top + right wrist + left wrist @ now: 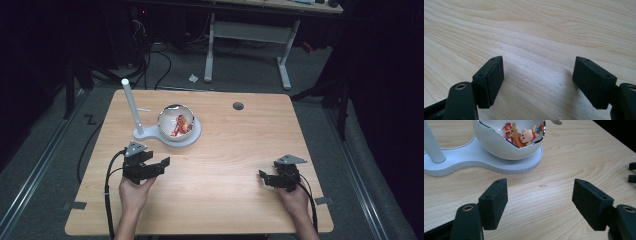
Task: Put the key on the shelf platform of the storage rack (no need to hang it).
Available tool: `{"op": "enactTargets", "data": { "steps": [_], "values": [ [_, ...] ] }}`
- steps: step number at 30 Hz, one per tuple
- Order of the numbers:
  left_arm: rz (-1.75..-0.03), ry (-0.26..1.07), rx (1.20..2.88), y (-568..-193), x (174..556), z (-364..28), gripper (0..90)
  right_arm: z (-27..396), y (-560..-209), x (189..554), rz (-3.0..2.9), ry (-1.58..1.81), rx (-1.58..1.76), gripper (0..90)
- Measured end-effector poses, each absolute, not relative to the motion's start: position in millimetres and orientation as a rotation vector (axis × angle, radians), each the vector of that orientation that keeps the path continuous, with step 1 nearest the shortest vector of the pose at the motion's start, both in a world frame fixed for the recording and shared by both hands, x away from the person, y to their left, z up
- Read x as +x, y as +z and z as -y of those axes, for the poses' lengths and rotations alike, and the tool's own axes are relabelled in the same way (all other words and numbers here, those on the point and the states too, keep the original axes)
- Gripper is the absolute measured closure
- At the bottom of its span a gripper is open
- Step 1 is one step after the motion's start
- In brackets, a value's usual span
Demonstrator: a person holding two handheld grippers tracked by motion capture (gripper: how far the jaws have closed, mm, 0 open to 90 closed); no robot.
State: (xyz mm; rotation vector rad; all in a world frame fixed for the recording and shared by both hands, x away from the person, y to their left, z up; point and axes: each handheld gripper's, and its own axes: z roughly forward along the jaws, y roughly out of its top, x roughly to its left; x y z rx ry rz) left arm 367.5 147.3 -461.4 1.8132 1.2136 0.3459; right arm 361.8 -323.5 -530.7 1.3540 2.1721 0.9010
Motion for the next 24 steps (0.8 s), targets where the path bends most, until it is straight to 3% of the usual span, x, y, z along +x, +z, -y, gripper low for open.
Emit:
{"op": "enactTargets", "data": {
  "steps": [24],
  "values": [
    [-1.222, 0.297, 1.818, -481.6, 370.5, -133.5, 28.8, 322.3, -530.7, 360.1, -2.168, 0.899, 1.36, 24.9]
  ]
}}
